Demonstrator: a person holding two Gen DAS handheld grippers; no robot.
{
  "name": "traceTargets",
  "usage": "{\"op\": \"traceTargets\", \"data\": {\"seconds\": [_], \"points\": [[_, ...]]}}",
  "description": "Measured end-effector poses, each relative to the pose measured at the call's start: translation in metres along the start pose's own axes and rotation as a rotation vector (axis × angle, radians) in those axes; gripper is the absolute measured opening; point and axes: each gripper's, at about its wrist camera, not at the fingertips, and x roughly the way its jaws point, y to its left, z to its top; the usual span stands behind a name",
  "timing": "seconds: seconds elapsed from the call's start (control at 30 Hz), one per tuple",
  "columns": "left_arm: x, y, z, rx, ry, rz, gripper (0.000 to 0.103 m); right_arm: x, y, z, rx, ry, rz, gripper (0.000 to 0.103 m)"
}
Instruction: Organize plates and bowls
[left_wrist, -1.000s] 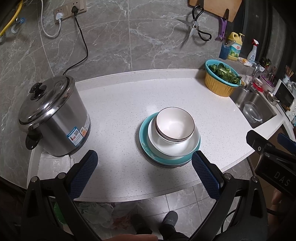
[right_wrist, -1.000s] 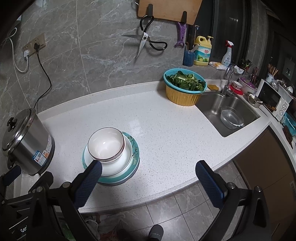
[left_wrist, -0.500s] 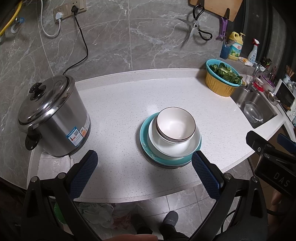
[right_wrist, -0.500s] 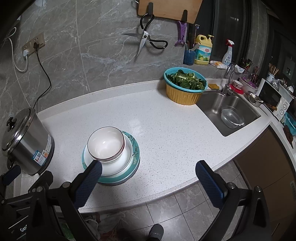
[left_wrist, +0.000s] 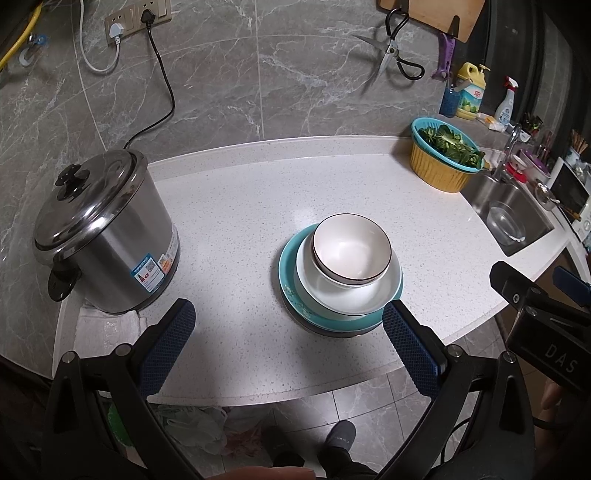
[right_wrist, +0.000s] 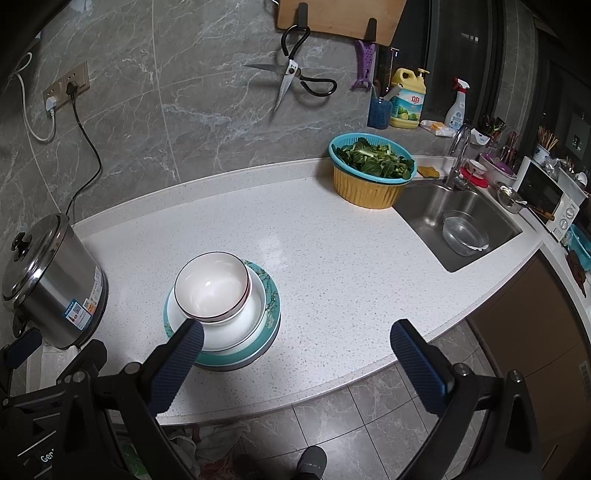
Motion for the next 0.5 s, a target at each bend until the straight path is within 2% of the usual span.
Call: {"op": "traceTargets", "data": {"seconds": [0.5], "points": [[0.0043,0.0025,0.0026,0.001,0.001,-0.001,0.103,0.0024,0.0001,0.0003,-0.004,0.001,0.002,0.103]]}}
